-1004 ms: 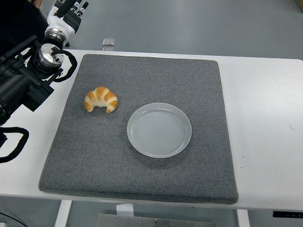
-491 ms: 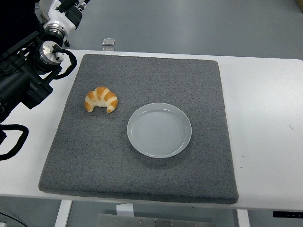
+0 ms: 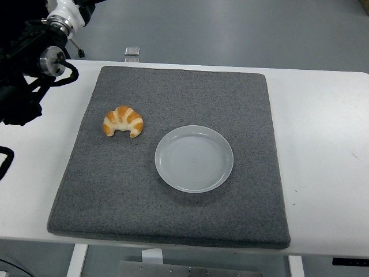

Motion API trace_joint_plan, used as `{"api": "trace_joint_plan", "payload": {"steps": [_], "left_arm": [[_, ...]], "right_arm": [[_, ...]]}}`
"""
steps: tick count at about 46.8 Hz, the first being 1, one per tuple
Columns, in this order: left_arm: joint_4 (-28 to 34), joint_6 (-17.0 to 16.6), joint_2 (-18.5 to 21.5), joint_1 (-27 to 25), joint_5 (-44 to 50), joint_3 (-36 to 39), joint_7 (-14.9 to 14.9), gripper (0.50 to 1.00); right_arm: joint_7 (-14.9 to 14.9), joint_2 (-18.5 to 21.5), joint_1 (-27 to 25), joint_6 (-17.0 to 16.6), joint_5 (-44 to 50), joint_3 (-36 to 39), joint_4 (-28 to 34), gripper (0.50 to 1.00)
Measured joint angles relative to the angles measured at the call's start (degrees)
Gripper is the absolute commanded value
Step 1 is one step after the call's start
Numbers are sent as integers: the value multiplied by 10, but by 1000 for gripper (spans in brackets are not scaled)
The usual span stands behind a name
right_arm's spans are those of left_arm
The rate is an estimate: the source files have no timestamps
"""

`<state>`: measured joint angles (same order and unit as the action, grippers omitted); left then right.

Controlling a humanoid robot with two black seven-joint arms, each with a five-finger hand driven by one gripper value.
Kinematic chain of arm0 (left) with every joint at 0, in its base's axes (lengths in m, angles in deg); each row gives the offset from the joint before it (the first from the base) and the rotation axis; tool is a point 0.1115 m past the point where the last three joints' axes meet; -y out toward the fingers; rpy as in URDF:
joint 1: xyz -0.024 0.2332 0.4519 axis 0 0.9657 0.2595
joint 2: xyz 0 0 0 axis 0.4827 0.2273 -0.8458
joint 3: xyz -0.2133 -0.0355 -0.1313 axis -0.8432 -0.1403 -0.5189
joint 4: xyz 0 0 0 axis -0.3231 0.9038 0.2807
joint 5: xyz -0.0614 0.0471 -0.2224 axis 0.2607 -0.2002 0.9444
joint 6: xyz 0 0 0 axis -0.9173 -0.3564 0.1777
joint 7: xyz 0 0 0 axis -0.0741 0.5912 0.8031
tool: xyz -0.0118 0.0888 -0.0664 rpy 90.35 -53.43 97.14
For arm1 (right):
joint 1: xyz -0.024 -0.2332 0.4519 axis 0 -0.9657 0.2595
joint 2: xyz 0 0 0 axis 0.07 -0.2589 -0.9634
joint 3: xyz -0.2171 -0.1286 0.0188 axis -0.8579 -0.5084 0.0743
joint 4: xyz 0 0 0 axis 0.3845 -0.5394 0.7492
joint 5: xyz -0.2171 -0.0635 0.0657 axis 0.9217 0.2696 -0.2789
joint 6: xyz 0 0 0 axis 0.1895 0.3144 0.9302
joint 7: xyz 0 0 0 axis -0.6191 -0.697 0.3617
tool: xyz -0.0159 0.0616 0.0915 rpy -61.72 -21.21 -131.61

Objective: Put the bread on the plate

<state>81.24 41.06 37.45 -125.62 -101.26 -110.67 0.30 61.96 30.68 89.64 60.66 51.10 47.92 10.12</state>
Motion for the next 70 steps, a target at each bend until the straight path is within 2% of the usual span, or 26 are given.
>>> {"api": "trace_joint_plan", "payload": {"steps": [8,14,24,29,40,50,59,70], "left_arm": [[26,5,25,-29,-5,105,4,994],[56,25,56,-62,-29,200,5,992],[170,36,137,-122,-114,325,4,990],[209,53,171,-153,-168,376,4,992],[265,65,215,-175,-281,428,3,990],[326,64,236,-176,-341,482,3,988],[330,43,235,-172,-409,506,3,988],[322,0,229,-148,-417,511,4,988]], "right_arm": [[0,0,0,0,0,0,0,932],[0,0,0,0,0,0,0,930],[0,0,0,0,0,0,0,930],[0,0,0,0,0,0,0,932],[0,0,0,0,0,0,0,930],[0,0,0,0,0,0,0,932],[0,0,0,0,0,0,0,930],[0,0,0,0,0,0,0,930]]}}
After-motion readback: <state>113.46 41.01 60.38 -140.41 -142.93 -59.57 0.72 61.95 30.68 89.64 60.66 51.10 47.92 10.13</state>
